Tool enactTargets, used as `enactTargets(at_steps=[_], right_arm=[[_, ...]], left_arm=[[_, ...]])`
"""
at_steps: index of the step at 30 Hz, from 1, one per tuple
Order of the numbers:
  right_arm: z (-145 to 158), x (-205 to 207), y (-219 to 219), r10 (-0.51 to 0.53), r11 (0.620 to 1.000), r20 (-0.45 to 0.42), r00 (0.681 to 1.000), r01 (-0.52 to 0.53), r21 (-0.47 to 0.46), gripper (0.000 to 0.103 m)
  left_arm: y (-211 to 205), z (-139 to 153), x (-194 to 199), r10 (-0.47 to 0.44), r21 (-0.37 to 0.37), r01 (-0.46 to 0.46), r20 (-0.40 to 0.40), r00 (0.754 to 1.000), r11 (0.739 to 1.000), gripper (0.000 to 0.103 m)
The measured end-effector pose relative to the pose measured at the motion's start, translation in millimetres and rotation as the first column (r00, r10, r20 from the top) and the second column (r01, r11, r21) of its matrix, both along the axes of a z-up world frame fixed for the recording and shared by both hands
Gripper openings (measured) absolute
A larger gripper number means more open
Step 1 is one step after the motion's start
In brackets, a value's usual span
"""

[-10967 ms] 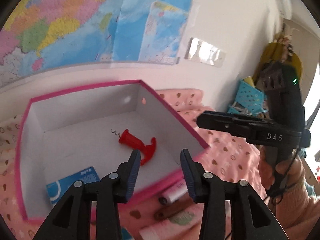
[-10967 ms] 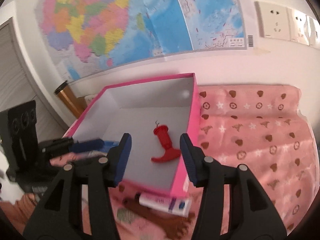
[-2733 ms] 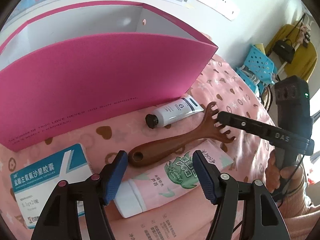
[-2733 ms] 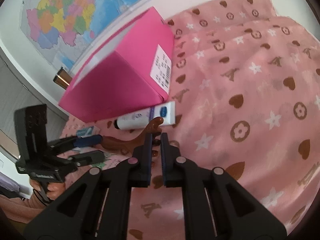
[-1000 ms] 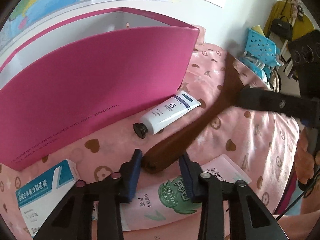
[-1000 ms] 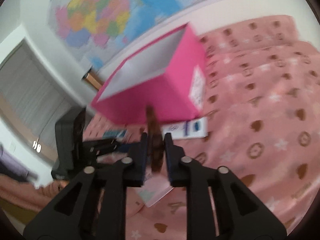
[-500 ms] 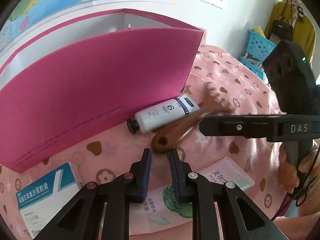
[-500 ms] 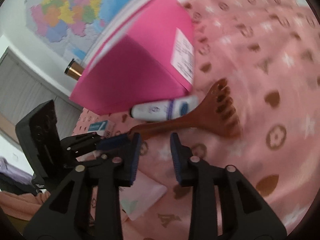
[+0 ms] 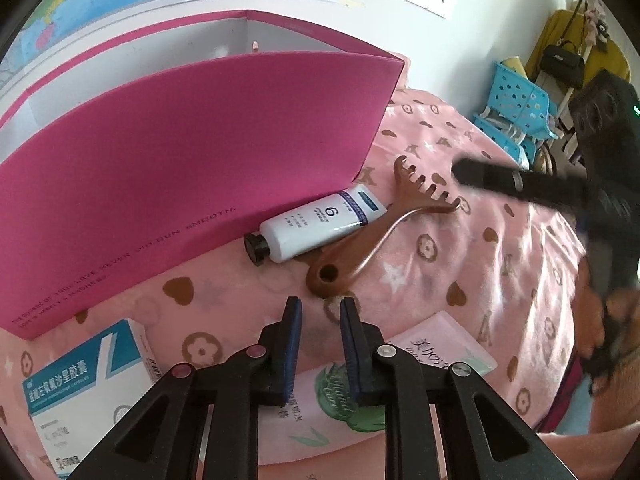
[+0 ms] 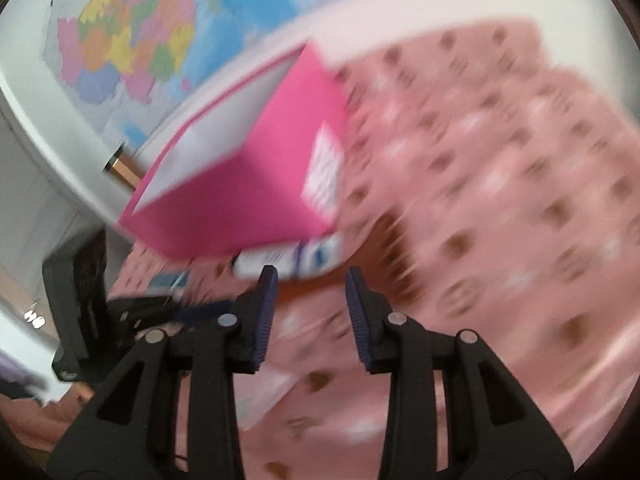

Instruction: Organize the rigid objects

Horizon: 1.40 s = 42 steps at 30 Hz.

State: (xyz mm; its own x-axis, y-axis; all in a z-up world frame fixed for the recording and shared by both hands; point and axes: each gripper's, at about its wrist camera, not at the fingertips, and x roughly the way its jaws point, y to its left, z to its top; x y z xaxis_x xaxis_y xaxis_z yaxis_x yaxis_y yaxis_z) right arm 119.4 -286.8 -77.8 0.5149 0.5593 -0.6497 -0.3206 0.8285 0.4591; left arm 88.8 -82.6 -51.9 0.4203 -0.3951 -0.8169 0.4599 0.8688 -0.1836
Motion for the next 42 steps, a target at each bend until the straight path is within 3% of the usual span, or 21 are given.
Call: enactTargets(at_steps=[1, 2, 7, 9, 10, 13, 17, 28, 30, 33, 42], right_arm=[[1, 5, -5, -0.031, 0.999, 0.016, 0.999, 0.031, -0.033, 0.042], [-3, 14, -9, -0.047, 0.996, 0.006, 0.999, 0.047, -0.070, 0.054], [-33, 38, -12, -0.031, 0.998, -0.086, 0.996, 0.026, -0.064, 0.056], [-34, 34, -12, 0.014, 1.000, -0.087, 0.996, -0.016, -0.027, 0.053], [-34, 32, -8, 0.035, 0.999, -0.093, 0.995, -0.037, -0.017, 0.046], [-35, 27, -1, 0.054, 0.997, -0.079, 0.995, -0.058, -0.045, 0.045], [-38, 27, -5, 0.042, 0.999, -0.087, 0.995, -0.043, -0.011, 0.043], [-36, 23, -6, 0.038, 0.999, -0.070, 0.997, -0.039, -0.007, 0.044], [-34, 19, -5, 0.038, 0.999, -0.059, 0.998, -0.038, 0.001, 0.044], [-30, 13, -4, 0.049, 0.998, -0.056, 0.997, -0.047, 0.031, 0.034], [-20, 6, -3, 0.040, 0.997, -0.030, 0.999, -0.038, 0.066, 0.030]], left_arm=[[-2, 0, 0, -0.002, 0.000, 0.002, -0.002, 1.000, 1.000, 0.019], [-4, -1, 0, -0.004, 0.003, 0.004, -0.003, 1.000, 1.000, 0.019], [-9, 0, -1, -0.009, 0.010, 0.009, -0.004, 1.000, 1.000, 0.019], [-10, 0, 2, 0.000, -0.004, 0.000, -0.019, 1.000, 1.000, 0.019], [-9, 0, 5, 0.011, -0.009, -0.011, -0.027, 1.000, 1.000, 0.019], [4, -1, 13, 0.058, -0.048, -0.061, -0.064, 0.996, 0.997, 0.020], [7, -1, 13, 0.090, -0.032, -0.091, -0.042, 0.995, 0.995, 0.020], [6, -1, 12, 0.086, -0.052, -0.088, -0.040, 0.996, 0.995, 0.025], [7, 0, 12, 0.087, -0.074, -0.091, -0.053, 0.995, 0.993, 0.031], [6, -1, 12, 0.091, -0.085, -0.096, -0.057, 0.994, 0.992, 0.031], [17, -2, 8, 0.102, -0.115, -0.108, -0.062, 0.993, 0.987, 0.030]])
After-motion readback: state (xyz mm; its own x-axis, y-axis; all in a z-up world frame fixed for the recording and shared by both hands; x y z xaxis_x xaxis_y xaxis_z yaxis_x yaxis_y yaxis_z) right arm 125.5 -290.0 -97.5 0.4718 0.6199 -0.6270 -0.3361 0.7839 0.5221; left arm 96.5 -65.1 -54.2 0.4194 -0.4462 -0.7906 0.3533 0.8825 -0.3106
